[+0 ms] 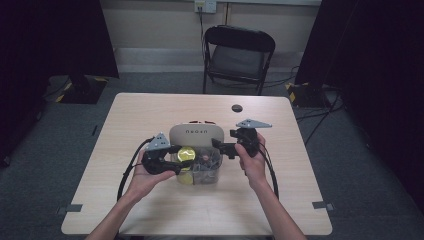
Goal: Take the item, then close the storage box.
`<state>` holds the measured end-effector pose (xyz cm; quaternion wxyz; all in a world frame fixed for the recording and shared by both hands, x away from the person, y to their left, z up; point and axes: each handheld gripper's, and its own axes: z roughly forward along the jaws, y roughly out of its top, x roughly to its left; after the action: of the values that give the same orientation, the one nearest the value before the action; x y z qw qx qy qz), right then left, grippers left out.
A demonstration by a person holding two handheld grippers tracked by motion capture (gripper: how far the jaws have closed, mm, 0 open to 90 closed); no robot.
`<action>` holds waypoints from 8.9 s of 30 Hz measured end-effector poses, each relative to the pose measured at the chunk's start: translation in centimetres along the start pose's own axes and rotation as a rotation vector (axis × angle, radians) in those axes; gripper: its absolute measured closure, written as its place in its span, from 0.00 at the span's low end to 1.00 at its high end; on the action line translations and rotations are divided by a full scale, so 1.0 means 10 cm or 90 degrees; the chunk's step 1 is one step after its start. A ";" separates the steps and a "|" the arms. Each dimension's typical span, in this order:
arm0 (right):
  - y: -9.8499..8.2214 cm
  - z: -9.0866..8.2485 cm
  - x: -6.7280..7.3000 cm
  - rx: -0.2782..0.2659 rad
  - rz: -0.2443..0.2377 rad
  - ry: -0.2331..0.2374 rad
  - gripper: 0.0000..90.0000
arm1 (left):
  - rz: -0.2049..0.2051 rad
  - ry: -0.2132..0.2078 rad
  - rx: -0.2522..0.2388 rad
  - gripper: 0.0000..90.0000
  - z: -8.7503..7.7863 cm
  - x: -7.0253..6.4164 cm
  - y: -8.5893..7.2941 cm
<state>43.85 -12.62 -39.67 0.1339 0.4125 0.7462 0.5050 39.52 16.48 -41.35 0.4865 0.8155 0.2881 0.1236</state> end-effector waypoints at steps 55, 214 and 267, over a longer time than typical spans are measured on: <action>0.02 0.02 0.03 -0.002 -0.005 0.002 0.15 | -0.022 -0.034 -0.020 0.42 -0.15 0.01 0.01; 0.20 0.03 0.17 0.008 -0.022 0.055 0.29 | -0.087 0.156 0.125 0.24 -0.55 0.66 -1.25; 0.11 -0.28 0.31 -0.007 -0.043 0.117 0.44 | -0.078 0.194 0.127 0.19 -0.53 0.63 -1.27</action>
<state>40.73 -11.91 -36.83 0.0841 0.3385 0.7661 0.5398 37.56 28.57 -50.18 0.3605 0.8127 0.4183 0.1862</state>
